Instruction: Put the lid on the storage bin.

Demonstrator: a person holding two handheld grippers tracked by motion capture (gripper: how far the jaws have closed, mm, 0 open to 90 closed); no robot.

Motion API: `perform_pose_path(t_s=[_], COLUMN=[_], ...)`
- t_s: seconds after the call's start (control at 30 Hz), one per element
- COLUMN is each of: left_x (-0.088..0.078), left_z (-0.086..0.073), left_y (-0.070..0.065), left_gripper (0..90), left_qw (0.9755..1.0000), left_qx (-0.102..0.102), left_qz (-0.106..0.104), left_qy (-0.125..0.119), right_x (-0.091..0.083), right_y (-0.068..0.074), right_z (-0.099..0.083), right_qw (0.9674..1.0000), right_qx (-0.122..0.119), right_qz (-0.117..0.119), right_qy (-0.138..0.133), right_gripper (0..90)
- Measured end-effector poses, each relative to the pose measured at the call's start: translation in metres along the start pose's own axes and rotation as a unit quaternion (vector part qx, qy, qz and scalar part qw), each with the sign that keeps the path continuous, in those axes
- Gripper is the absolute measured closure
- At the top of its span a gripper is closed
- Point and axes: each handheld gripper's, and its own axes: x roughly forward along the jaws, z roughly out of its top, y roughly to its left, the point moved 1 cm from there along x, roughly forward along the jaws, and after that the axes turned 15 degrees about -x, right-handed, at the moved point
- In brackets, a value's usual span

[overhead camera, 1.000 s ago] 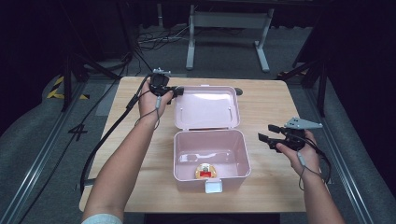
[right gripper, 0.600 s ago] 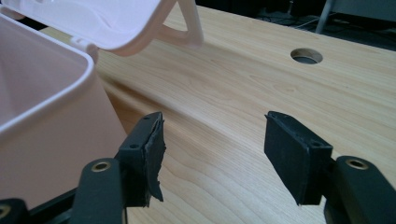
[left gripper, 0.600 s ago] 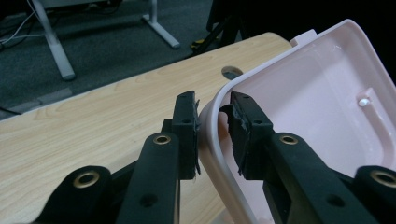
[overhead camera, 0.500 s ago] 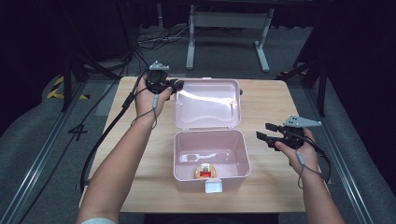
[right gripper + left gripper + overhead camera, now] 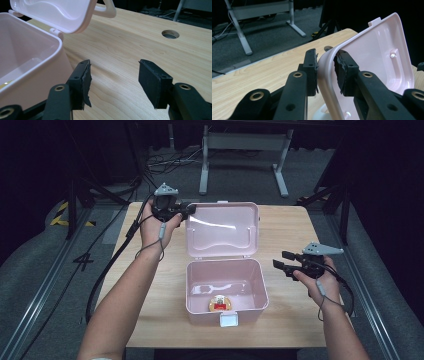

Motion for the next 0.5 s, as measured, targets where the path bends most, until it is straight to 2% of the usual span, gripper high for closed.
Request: perform_pose_path(t_s=[0.23, 0.5], left_x=[-0.012, -0.027], left_z=[-0.003, -0.008], left_y=[-0.012, -0.021], left_gripper=[71.5, 70.5], left_qw=[0.9996, 0.9990], left_qx=[0.014, 0.013], left_qz=[0.006, -0.007], left_qy=[-0.024, -0.042], right_x=[-0.002, -0.003], right_y=[0.005, 0.006], right_z=[0.006, 0.007], right_qw=[0.9999, 0.9999], right_qx=[-0.010, -0.007], right_qz=[0.002, 0.005], right_qy=[-0.001, -0.010], right_gripper=[44.4, 44.5])
